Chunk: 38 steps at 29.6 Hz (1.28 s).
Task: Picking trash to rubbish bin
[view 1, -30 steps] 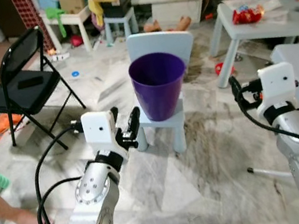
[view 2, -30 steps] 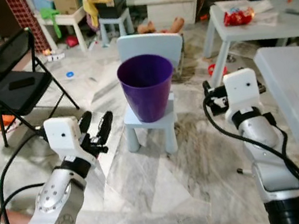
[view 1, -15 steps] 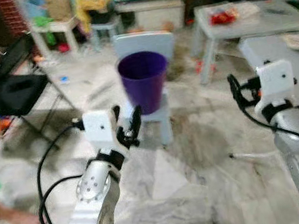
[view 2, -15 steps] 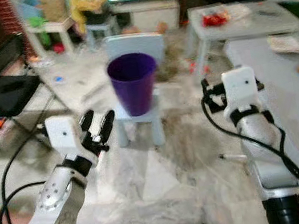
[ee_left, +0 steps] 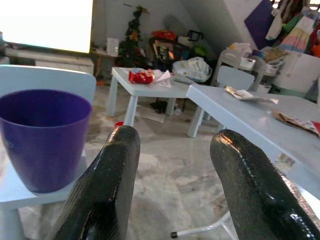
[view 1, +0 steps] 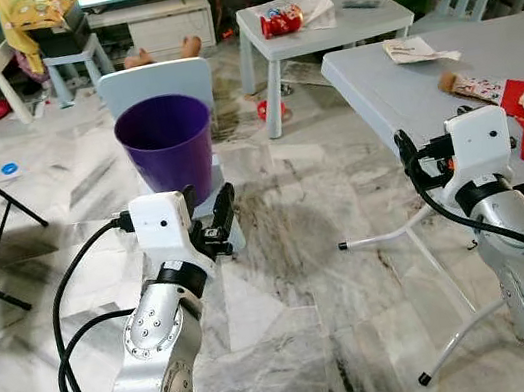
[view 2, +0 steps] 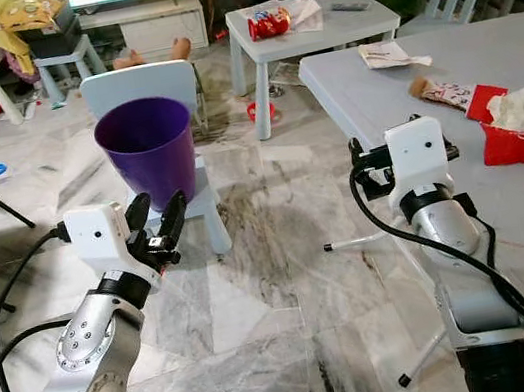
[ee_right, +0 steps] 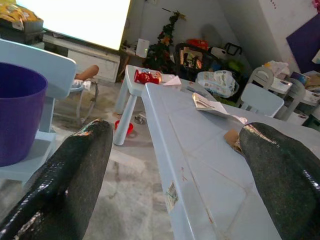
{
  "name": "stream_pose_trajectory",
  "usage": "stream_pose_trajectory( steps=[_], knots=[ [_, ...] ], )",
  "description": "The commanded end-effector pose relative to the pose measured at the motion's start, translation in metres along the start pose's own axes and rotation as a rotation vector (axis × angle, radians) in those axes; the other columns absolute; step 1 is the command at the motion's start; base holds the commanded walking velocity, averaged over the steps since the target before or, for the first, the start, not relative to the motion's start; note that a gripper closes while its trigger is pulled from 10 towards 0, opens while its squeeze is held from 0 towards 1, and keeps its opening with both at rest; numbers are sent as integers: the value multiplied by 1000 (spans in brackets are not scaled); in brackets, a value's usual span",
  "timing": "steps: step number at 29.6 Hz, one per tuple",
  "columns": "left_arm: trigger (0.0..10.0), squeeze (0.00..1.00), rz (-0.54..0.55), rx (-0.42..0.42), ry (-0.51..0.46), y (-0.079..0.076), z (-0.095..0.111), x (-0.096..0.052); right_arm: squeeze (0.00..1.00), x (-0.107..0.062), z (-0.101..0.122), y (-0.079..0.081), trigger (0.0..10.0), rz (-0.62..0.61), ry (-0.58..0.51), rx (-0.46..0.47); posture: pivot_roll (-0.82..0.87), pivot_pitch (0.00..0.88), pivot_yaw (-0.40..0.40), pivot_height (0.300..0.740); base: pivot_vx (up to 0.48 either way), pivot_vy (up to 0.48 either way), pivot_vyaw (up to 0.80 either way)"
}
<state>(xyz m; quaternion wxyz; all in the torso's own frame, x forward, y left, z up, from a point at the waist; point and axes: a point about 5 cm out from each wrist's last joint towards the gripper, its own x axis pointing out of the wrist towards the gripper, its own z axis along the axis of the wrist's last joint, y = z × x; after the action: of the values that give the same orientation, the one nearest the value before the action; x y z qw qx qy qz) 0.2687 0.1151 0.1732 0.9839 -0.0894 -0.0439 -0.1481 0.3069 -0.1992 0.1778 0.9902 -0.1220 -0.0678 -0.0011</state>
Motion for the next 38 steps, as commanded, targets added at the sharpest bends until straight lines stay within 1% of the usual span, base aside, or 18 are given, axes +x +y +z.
stream_pose_trajectory(
  steps=[1, 14, 19, 28, 38],
  knots=[
    [10000, 0, 8, -8, 16, 1, -2, 1, 0, 1, 2, -2, 10000, -5, -7, -1, 50, 89, -68, 740, 0, 0, -800],
    [10000, 0, 18, -24, 23, 1, -2, 3, 0, 2, 4, -3, 10000, -8, -9, -2, 41, 97, -67, 740, 0, 0, -800],
    [10000, 0, 21, -27, 27, 1, -2, 3, 0, 2, 4, -3, 10000, -8, -13, -2, 41, 97, -67, 740, 0, 314, -619],
    [10000, 0, 22, -28, 31, 2, -3, 3, 0, 1, 4, -3, 10000, -7, -15, -3, 40, 99, -66, 740, 0, 325, 0],
    [10000, 0, 22, -32, 32, 1, -3, 3, 0, 1, 4, -4, 10000, -8, -15, -5, 40, 99, -66, 740, 0, 0, 0]
  ],
)
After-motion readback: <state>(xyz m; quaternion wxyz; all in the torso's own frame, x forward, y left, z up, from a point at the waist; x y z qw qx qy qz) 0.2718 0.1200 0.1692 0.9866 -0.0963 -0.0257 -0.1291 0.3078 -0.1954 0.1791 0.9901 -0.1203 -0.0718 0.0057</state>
